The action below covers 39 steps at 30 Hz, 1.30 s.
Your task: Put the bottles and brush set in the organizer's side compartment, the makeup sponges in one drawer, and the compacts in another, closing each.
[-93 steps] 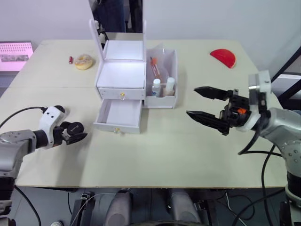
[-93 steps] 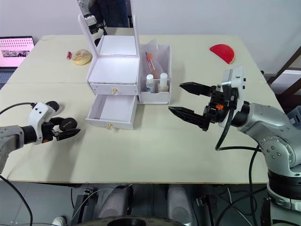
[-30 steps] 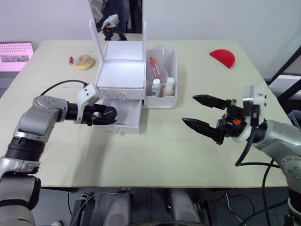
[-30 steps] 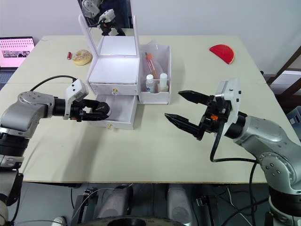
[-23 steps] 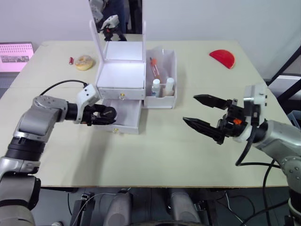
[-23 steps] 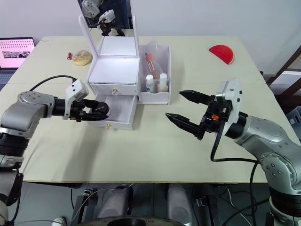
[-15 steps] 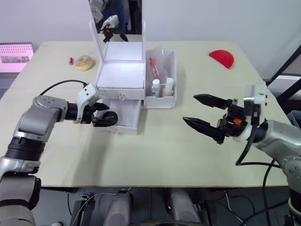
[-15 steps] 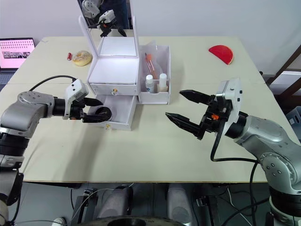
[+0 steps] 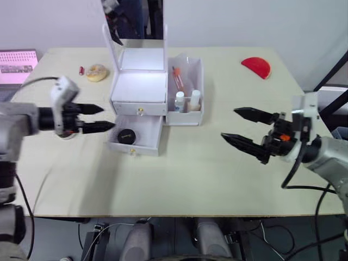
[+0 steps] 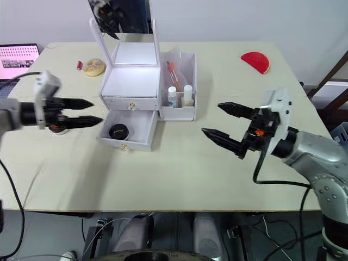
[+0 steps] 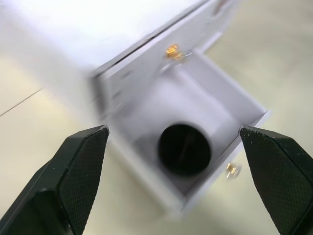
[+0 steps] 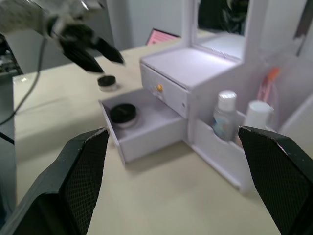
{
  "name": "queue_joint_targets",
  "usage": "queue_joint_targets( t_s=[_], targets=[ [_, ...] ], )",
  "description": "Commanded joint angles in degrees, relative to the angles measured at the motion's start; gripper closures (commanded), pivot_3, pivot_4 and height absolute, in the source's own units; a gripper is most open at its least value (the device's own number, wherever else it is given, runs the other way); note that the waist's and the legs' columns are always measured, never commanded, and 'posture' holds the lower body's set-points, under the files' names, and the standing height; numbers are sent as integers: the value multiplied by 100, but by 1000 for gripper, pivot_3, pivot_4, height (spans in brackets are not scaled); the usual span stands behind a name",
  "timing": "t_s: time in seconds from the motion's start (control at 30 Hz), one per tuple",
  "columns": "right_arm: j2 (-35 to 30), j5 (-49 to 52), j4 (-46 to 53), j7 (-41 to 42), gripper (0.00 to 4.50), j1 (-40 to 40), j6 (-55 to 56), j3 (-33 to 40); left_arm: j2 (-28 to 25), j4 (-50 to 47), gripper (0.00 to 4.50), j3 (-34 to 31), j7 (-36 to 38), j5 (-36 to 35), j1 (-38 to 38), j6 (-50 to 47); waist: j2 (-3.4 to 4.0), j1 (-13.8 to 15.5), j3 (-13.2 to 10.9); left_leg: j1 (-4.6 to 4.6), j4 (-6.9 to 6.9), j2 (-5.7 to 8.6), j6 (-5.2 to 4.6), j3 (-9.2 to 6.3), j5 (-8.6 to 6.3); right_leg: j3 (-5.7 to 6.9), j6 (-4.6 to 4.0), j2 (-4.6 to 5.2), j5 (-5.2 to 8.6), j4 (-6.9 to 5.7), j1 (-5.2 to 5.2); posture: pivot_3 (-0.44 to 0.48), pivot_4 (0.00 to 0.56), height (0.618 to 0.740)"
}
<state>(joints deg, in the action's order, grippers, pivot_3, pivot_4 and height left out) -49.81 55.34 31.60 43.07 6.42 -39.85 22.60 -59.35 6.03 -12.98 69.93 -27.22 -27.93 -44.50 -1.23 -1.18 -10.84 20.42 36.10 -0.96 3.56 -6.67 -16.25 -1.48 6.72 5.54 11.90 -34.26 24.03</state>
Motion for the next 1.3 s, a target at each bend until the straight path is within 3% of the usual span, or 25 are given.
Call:
queue_joint_targets(
  t_s=[0.03,0.23,0.43,0.57,0.73,0.87,1.0,1.17,1.3],
  targets=[
    [-210,-37,-220,309,0,-272,25,517,-341,376,20,-1007,-16,-36,555,371,0,16,0,2,1,0,0,0,0,0,-1,0,0,0,1,0,150,739],
    [-533,-965,-1253,1391,0,-1345,702,1216,-681,1814,20,-2385,-253,498,2014,1793,-1,35,0,4,5,0,1,1,0,0,-4,1,1,7,-1,0,150,739],
    [-545,-1698,-2889,2081,0,-1937,1641,1869,-488,2984,20,-3457,-881,611,3070,2947,-3,30,2,2,3,0,2,5,-1,0,16,2,13,10,-1,0,150,739],
    [-560,-2133,-4033,2414,0,-2175,2363,2161,-236,3132,20,-3948,-1159,526,3705,3286,-10,20,7,-5,6,-1,4,7,-2,0,15,4,12,11,-5,0,150,739],
    [-487,-2200,-4424,2564,0,-2000,2649,2055,-16,2910,20,-4058,-1182,370,4046,3330,-11,-1,8,-9,7,-2,5,7,-2,0,12,4,10,3,-4,0,150,739],
    [-399,-2153,-4242,2512,0,-1761,2613,1829,58,2717,20,-3975,-1230,289,4056,3294,-17,-7,14,-11,12,-3,6,7,-3,0,9,4,9,4,-4,0,150,739],
    [-278,-1904,-3407,2324,0,-1596,2201,1588,247,2131,20,-3679,-1332,204,3938,3103,-6,-1,16,-9,11,-3,6,7,-3,0,9,4,8,4,-4,0,150,739],
    [-416,-888,-1554,1884,0,-1194,938,1193,869,605,20,-2769,-1880,-27,3399,2269,23,43,18,-6,8,-3,5,5,-2,0,6,3,4,1,-4,0,150,739],
    [-459,-152,-543,1361,0,-258,179,410,1088,826,20,-2037,-2416,338,2482,2283,10,40,19,-11,15,-2,4,3,-1,1,4,1,1,-2,-12,0,150,739]
  ],
)
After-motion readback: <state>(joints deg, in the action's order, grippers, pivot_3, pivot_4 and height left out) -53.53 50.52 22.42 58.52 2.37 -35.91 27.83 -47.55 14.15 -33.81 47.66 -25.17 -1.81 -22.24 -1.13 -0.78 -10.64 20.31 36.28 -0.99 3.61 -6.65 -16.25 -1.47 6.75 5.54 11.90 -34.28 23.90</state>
